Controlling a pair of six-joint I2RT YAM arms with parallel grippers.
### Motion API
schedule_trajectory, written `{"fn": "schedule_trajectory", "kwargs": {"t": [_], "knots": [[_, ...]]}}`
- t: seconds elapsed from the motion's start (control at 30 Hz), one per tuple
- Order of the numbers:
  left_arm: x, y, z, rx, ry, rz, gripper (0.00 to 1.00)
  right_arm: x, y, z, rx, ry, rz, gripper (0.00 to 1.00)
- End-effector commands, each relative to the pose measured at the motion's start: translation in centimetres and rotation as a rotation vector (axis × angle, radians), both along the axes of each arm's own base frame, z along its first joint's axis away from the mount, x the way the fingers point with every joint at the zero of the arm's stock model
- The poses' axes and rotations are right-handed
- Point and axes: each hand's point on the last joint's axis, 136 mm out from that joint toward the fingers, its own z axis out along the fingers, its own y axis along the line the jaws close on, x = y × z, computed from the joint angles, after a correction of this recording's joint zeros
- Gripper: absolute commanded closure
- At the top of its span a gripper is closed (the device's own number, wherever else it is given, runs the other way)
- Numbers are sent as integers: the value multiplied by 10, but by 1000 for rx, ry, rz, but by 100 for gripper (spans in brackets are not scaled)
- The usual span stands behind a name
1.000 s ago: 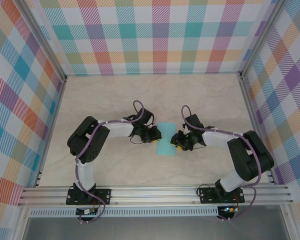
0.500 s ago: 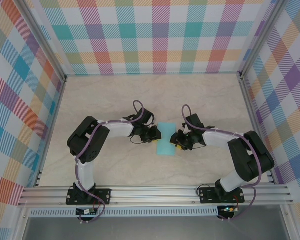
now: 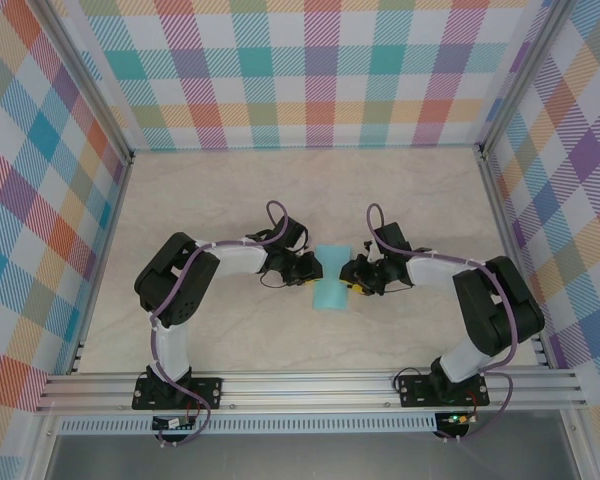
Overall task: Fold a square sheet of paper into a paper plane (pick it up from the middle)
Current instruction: Third fold the triangle at the center of the table.
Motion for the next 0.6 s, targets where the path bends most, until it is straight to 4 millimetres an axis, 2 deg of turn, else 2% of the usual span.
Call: {"fn": "schedule_trajectory", "kwargs": {"t": [0.0,0.17,0.33,0.57], "knots": [[-13,5,-19,55,45,-29,83,8,7,7,36,-23,31,65],[-14,5,-19,57,47,-29,83,14,1,5,3,-37,17,64],[-14,5,-19,58,46,-30,83,19,5,4,30,-43,28,62],[-14,5,-18,55,46,-32,83,19,3,5,25,-40,26,64]]}}
